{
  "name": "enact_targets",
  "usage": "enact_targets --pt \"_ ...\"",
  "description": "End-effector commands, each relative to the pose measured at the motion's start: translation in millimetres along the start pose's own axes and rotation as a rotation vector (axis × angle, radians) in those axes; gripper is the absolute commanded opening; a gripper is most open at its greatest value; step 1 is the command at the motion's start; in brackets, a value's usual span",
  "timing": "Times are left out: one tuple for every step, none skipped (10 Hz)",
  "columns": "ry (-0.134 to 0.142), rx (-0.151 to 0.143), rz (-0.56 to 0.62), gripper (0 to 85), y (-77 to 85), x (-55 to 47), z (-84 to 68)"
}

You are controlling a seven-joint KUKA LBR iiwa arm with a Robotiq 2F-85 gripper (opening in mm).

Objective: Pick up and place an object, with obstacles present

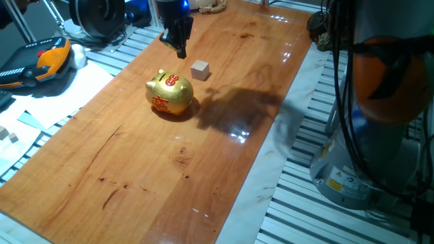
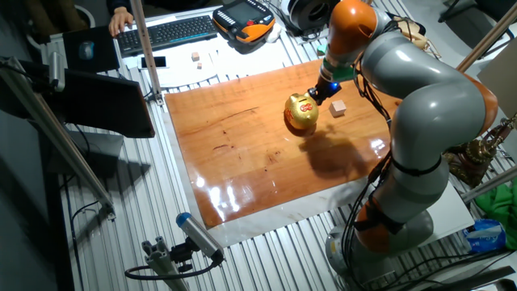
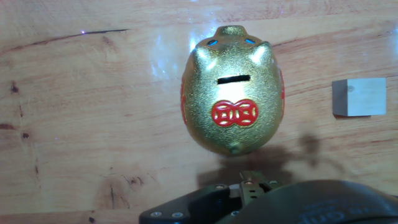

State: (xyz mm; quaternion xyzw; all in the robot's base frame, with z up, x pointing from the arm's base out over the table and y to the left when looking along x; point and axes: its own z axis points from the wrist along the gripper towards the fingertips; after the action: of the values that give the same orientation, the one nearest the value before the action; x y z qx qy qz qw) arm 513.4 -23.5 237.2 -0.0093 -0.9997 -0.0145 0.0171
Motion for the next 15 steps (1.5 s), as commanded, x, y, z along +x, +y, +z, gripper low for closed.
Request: enact_targets --pt "0.001 -0.003 0.0 0.0 -2.4 -0.2 -0.3" --pt "0.003 -0.003 0.0 0.0 -3.9 0.0 0.3" --pt "0.001 -0.003 -0.001 0.0 -6.8 0.4 1.3" --pt "0.0 -0.003 -0.008 0.0 -12.2 1.0 2.6" --pt "0.0 -0.006 -0.014 0.0 -16.0 1.0 4.3" --pt "0.0 -0.004 -0.017 0.0 -19.4 1.8 6.3" --pt "-0.002 -0.003 -0.021 0.0 -27.0 3.8 9.2" --pt "-0.005 -0.017 -0.029 0.0 -36.4 5.3 13.2" --pt "-0.003 -0.021 -0.039 0.0 -45.2 5.9 16.8" --pt "-0.005 -0.006 -0.041 0.0 -52.4 7.7 18.0" --pt "-0.008 -0.004 -0.052 0.0 -61.0 8.5 18.0" --pt "-0.011 -0.004 -0.067 0.0 -66.8 7.4 17.5" --pt "-0.017 0.0 -0.07 0.0 -69.0 6.2 17.4" --pt "-0.013 -0.012 -0.061 0.0 -70.0 3.3 17.3" --pt "0.008 -0.069 -0.019 0.0 -72.5 0.8 17.2"
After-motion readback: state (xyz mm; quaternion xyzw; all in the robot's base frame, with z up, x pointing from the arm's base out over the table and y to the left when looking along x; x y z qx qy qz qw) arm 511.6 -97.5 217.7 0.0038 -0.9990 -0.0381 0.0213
